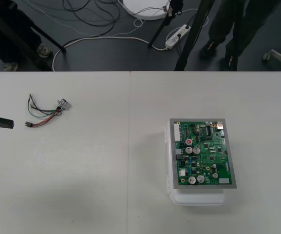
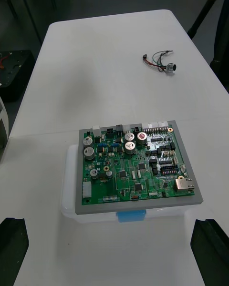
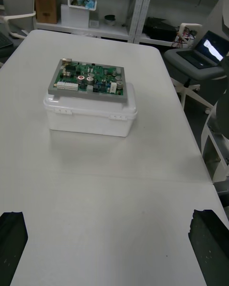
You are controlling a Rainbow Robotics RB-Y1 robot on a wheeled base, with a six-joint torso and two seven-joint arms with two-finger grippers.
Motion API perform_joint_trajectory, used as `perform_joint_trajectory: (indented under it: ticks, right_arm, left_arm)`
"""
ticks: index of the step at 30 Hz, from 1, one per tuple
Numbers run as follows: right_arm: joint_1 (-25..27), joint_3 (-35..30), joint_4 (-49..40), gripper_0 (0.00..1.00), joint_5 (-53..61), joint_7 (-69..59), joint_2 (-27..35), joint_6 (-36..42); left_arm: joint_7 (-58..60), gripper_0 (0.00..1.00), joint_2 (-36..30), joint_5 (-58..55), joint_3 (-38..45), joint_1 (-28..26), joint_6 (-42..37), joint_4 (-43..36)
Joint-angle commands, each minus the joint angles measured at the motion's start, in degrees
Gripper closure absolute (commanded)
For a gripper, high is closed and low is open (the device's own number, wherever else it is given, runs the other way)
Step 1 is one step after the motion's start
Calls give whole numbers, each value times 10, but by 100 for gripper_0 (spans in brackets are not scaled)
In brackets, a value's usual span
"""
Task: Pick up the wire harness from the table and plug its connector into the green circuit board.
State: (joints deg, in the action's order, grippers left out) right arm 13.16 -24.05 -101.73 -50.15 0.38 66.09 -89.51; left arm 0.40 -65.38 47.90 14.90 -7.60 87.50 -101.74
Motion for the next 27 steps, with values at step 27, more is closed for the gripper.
perform_joint_trajectory:
  ticks: [27]
  right_arm:
    - [11, -23, -8, 0, 8, 1, 26, -5]
  left_arm:
    - [36, 0, 12, 4, 0, -42, 25, 5]
